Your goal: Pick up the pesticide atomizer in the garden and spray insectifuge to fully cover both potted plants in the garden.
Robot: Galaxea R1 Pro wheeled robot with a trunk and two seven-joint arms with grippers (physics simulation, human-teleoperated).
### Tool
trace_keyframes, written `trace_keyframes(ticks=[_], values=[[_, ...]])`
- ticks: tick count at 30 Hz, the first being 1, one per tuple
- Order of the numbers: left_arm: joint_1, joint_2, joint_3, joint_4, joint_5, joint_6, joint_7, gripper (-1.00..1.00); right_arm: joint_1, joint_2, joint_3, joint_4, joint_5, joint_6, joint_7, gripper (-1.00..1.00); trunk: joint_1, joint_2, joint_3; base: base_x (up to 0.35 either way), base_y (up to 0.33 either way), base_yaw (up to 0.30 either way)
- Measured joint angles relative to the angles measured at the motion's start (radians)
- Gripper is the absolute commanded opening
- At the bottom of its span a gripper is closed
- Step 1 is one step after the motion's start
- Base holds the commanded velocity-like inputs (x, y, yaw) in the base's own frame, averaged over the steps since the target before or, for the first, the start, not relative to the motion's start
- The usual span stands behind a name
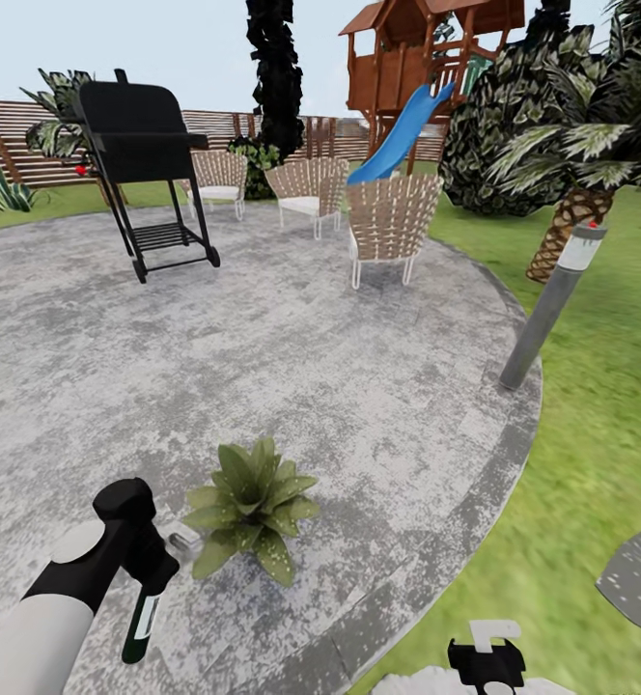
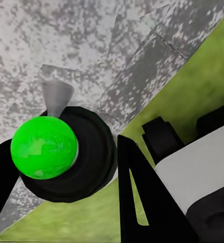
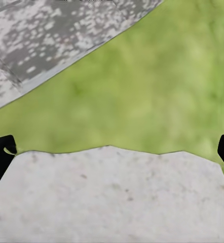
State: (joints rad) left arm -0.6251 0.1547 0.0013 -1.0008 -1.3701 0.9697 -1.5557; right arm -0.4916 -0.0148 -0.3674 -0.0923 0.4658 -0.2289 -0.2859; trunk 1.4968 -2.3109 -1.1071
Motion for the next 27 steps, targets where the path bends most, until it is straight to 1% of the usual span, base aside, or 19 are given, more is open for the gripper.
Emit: trace_keyframes(ticks=[2, 5, 7, 9, 12, 14, 16, 20, 22, 25, 27], values=[[0.0, 0.002, -0.003, 0.002, 0.0, 0.0, 0.022, -1.0, 0.0, 0.0, 0.0, 0.0, 0.0, 0.0, 0.0, 1.0, -0.008, 0.014, 0.003, 0.0, 0.0, 0.0], [0.001, 0.007, -0.004, 0.008, -0.001, -0.001, 0.026, -1.0, 0.0, 0.0, 0.0, 0.0, 0.0, 0.0, 0.0, 1.0, -0.019, 0.035, 0.008, 0.0, 0.0, 0.0], [0.005, 0.012, 0.008, 0.017, -0.001, -0.005, 0.029, -1.0, 0.0, -0.001, 0.0, 0.0, 0.0, 0.0, 0.0, 1.0, -0.027, 0.049, 0.011, 0.0, 0.0, 0.0], [0.027, 0.014, 0.017, 0.018, 0.0, -0.008, 0.031, -1.0, 0.0, -0.001, 0.0, 0.0, 0.0, 0.0, 0.0, 1.0, -0.035, 0.063, 0.015, 0.0, 0.0, 0.0], [0.045, 0.013, 0.021, 0.019, 0.0, -0.009, 0.032, -1.0, 0.0, -0.001, 0.0, 0.0, 0.001, 0.0, 0.001, 1.0, -0.046, 0.084, 0.023, 0.0, 0.0, 0.0], [0.048, 0.006, 0.021, 0.018, 0.0, -0.009, 0.033, -1.0, 0.0, -0.003, 0.0, 0.0, 0.003, -0.001, 0.001, 1.0, -0.046, 0.084, 0.023, 0.0, 0.0, 0.0], [0.049, 0.0, 0.024, 0.008, 0.003, -0.009, 0.057, -1.0, 0.0, -0.007, 0.001, 0.0, 0.004, -0.001, 0.002, 1.0, -0.046, 0.084, 0.023, 0.0, 0.0, 0.0], [0.049, -0.001, 0.024, -0.012, 0.039, -0.008, 0.066, -1.0, 0.0, -0.008, 0.0, 0.0, 0.003, -0.002, 0.002, 1.0, -0.046, 0.084, 0.023, 0.067, 0.0, 0.0], [0.049, -0.002, 0.023, -0.025, 0.051, -0.008, 0.067, -1.0, 0.0, -0.005, 0.001, 0.0, 0.002, -0.002, 0.002, 1.0, -0.046, 0.084, 0.023, 0.084, 0.0, 0.0], [0.049, -0.002, 0.025, -0.028, 0.054, -0.008, 0.069, -1.0, 0.0, -0.003, 0.0, 0.0, 0.002, -0.001, 0.002, 1.0, -0.046, 0.084, 0.023, 0.013, 0.008, -0.027], [0.049, -0.004, 0.024, -0.029, 0.055, -0.008, 0.071, -1.0, 0.0, -0.002, 0.0, 0.0, 0.001, 0.0, 0.002, 1.0, -0.046, 0.084, 0.023, -0.132, 0.128, -0.187]])
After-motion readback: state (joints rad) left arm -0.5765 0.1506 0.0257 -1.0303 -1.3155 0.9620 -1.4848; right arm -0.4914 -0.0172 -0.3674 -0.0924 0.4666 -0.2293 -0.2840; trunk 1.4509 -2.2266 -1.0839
